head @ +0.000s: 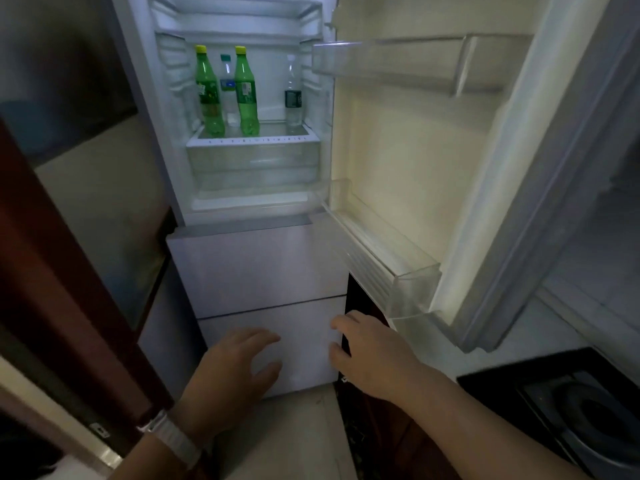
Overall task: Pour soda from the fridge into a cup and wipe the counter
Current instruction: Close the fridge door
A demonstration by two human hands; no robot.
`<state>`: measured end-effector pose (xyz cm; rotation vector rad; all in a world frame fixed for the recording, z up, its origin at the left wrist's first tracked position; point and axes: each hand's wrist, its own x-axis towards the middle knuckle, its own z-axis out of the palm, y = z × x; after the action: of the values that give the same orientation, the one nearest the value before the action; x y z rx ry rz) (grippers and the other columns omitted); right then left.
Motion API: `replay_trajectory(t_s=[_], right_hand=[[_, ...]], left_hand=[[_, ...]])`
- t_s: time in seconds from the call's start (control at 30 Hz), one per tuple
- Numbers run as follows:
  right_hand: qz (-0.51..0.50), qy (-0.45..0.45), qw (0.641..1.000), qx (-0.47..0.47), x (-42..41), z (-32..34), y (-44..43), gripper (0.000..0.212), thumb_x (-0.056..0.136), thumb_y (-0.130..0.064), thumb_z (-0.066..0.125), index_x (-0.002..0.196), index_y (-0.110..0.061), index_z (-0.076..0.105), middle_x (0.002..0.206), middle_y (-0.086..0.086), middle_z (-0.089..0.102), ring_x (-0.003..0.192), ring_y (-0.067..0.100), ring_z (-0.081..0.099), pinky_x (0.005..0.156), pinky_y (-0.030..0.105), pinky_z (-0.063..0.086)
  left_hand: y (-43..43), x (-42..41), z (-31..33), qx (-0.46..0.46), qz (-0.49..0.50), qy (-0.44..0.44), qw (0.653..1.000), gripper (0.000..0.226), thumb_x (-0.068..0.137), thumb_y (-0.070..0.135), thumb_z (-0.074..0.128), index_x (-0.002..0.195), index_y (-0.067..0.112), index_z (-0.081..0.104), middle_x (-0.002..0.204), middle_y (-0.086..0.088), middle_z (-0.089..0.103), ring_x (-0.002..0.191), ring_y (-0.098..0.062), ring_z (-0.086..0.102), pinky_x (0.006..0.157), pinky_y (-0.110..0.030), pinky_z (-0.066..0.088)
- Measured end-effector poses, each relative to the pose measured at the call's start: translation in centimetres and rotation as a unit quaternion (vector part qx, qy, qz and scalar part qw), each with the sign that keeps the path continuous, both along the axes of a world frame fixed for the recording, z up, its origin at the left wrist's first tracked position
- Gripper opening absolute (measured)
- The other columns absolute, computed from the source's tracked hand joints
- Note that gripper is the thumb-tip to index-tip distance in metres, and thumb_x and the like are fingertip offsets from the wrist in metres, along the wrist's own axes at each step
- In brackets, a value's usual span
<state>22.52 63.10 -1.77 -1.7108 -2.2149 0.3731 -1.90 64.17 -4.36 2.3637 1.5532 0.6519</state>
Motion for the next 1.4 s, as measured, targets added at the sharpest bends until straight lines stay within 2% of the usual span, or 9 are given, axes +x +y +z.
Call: replay_trajectory(t_s=[0.43,0.53,0.87,1.0,1.1,1.17,1.23,1.3,1.4], right_hand=[[-0.100,0.010,0.995,-0.009,0.2,1.0,-6.8,0.034,0.099,-0.043,0.043,0.127,-0.025,0.053,0.118,-0.005,0.057,0.100,0.011,0.055,0.086,0.031,0.048],[-0.135,0.001,0.991,-0.005,0.3,1.1,-8.4,0.039,0.100,-0.044,0.044,0.134,-0.027,0.050,0.122,-0.007,0.057,0.104,0.010,0.054,0.085,0.027,0.046],[-0.230,-0.012,0.973,-0.028,5.2,1.0,-13.4,0.039,0.097,-0.044,0.047,0.131,-0.027,0.053,0.125,-0.008,0.056,0.107,0.010,0.055,0.090,0.029,0.047],[-0.275,0.056,0.960,-0.007,9.0,1.8,-12.7,0.042,0.098,-0.039,0.049,0.137,-0.024,0.049,0.129,-0.007,0.052,0.112,0.008,0.051,0.090,0.025,0.043],[-0.301,0.137,0.944,0.022,12.1,2.6,-11.8,0.039,0.097,-0.035,0.053,0.134,-0.023,0.047,0.123,-0.007,0.051,0.115,0.012,0.051,0.090,0.026,0.043],[-0.312,0.189,0.930,0.039,14.4,3.3,-11.0,0.050,0.097,-0.036,0.054,0.143,-0.023,0.039,0.131,-0.006,0.047,0.122,0.012,0.048,0.094,0.024,0.038],[-0.315,0.238,0.917,0.055,16.5,4.0,-10.0,0.062,0.096,-0.036,0.056,0.150,-0.023,0.029,0.143,-0.004,0.042,0.125,0.010,0.043,0.099,0.024,0.035],[-0.295,0.288,0.909,0.060,18.1,4.8,-8.9,0.067,0.096,-0.035,0.057,0.153,-0.024,0.023,0.147,-0.004,0.039,0.127,0.008,0.040,0.102,0.024,0.033],[-0.230,0.341,0.910,0.047,19.7,5.8,-7.4,0.069,0.096,-0.034,0.058,0.153,-0.028,0.020,0.149,-0.008,0.037,0.131,0.006,0.037,0.107,0.025,0.030]], left_hand=[[-3.6,-1.3,0.8,0.004,-0.055,0.033,0.998,0.052,0.079,0.058,0.044,0.116,0.030,0.069,0.118,0.007,0.068,0.107,-0.015,0.063,0.094,-0.025,0.040],[-3.7,-1.4,0.7,0.008,-0.070,0.030,0.997,0.052,0.080,0.057,0.045,0.115,0.028,0.069,0.116,0.007,0.068,0.105,-0.015,0.064,0.093,-0.026,0.041],[-6.5,2.5,-0.9,-0.015,-0.108,0.006,0.994,0.064,0.077,0.063,0.040,0.124,0.028,0.063,0.123,0.010,0.063,0.115,-0.013,0.058,0.099,-0.023,0.037],[-6.8,6.0,0.3,-0.042,-0.114,-0.032,0.992,0.054,0.087,0.054,0.054,0.136,0.033,0.048,0.134,0.018,0.048,0.126,-0.008,0.045,0.104,-0.021,0.032],[-6.8,9.5,1.7,-0.028,-0.116,-0.074,0.990,0.049,0.089,0.045,0.062,0.135,0.035,0.047,0.127,0.025,0.043,0.124,-0.003,0.044,0.100,-0.015,0.031],[-6.9,12.5,2.8,-0.029,-0.123,-0.123,0.984,0.050,0.085,0.046,0.064,0.131,0.037,0.048,0.125,0.026,0.047,0.120,0.004,0.046,0.099,-0.011,0.032],[-7.0,15.7,4.0,-0.042,-0.131,-0.187,0.973,0.047,0.085,0.033,0.069,0.127,0.039,0.048,0.121,0.029,0.049,0.113,0.016,0.046,0.091,0.001,0.031],[-6.9,18.7,4.8,-0.060,-0.127,-0.236,0.962,0.052,0.086,0.021,0.071,0.129,0.038,0.047,0.122,0.023,0.052,0.109,0.023,0.045,0.081,0.006,0.033],[-6.5,22.2,5.3,-0.083,-0.104,-0.270,0.954,0.064,0.086,0.020,0.071,0.141,0.031,0.039,0.128,0.015,0.049,0.111,0.018,0.046,0.078,0.003,0.037]])
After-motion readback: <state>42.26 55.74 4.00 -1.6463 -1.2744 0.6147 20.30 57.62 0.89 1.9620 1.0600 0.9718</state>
